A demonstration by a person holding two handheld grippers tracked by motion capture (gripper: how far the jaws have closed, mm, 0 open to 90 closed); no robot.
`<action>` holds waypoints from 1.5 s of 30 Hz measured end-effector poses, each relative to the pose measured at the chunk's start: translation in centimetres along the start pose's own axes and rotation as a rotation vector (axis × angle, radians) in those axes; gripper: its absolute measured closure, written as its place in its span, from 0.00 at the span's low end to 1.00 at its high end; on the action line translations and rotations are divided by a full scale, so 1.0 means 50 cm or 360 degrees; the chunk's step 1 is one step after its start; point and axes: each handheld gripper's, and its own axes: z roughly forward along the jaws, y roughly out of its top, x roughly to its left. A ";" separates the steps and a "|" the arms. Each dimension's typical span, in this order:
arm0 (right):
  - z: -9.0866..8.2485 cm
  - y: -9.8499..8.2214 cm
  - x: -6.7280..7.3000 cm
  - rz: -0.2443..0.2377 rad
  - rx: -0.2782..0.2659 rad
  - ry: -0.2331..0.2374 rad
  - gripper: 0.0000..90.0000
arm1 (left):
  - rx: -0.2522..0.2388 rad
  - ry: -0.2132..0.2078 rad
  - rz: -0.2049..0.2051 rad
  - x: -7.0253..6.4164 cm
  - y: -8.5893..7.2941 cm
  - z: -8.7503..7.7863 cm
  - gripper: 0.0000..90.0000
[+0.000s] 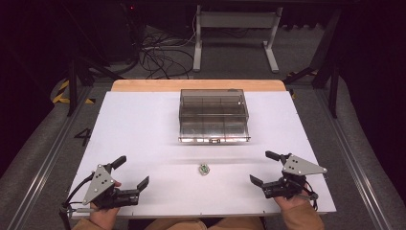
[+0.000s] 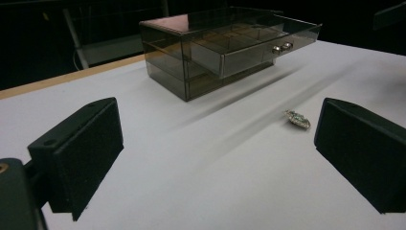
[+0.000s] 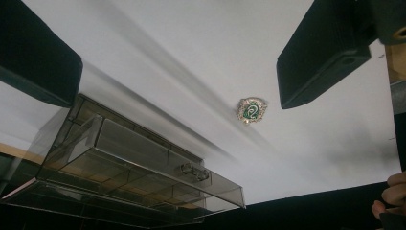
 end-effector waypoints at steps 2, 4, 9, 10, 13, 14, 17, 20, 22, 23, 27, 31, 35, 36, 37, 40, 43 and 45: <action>0.000 0.000 0.000 0.0001 0.0000 0.0004 0.03 | 0.0002 0.0001 -0.0001 -0.002 0.000 0.000 0.04; 0.000 0.000 0.000 0.0002 -0.0001 0.0005 0.03 | 0.0000 0.0004 0.0007 -0.003 0.000 0.000 0.04; 0.001 0.000 0.000 0.0006 0.0011 0.0006 0.03 | -0.0002 0.0003 0.0014 -0.003 0.001 0.000 0.04; 0.001 0.000 0.000 0.0006 0.0011 0.0006 0.03 | -0.0002 0.0003 0.0015 -0.003 0.000 0.000 0.04; 0.002 0.000 0.000 0.0010 0.0014 0.0008 0.03 | -0.0002 0.0002 0.0010 -0.003 0.000 0.000 0.04; 0.002 0.000 0.001 0.0008 0.0016 0.0009 0.03 | -0.0002 0.0002 0.0011 -0.003 0.001 -0.001 0.04; 0.003 0.000 0.002 0.0010 0.0017 0.0009 0.03 | -0.0004 0.0002 0.0012 -0.003 0.001 -0.001 0.04; 0.003 0.000 0.002 0.0004 0.0022 0.0008 0.03 | -0.0006 0.0003 0.0011 -0.003 0.001 -0.001 0.04; 0.004 0.000 0.002 0.0009 0.0027 0.0010 0.03 | -0.0003 0.0002 0.0012 -0.003 0.001 -0.001 0.04; 0.004 0.000 0.002 0.0011 0.0029 0.0011 0.03 | -0.0003 0.0002 0.0014 -0.004 0.001 0.000 0.04; 0.004 0.001 0.001 0.0014 0.0035 0.0012 0.03 | -0.0004 0.0004 0.0014 -0.004 0.001 0.000 0.04; 0.010 0.012 -0.001 0.0017 0.0043 0.0029 0.03 | 0.0000 0.0006 0.0016 -0.003 0.001 0.000 0.04; 0.017 0.026 -0.001 0.0009 0.0057 0.0049 0.04 | -0.0002 0.0012 0.0014 -0.004 0.001 0.000 0.04; 0.019 0.030 0.000 0.0006 0.0058 0.0051 0.04 | -0.0002 0.0012 0.0018 -0.003 0.001 0.000 0.04; 0.019 0.030 0.000 0.0006 0.0058 0.0051 0.04 | -0.0002 0.0013 0.0018 -0.003 0.001 0.000 0.04; 0.030 0.044 0.002 0.0008 0.0059 0.0083 0.05 | -0.0001 0.0015 0.0020 -0.003 0.001 0.001 0.04; 0.038 0.051 0.003 0.0013 0.0060 0.0102 0.05 | 0.0001 0.0016 0.0023 -0.004 0.001 0.001 0.04; 0.046 0.058 0.005 0.0007 0.0065 0.0115 0.05 | 0.0001 0.0015 0.0025 -0.004 0.001 0.000 0.04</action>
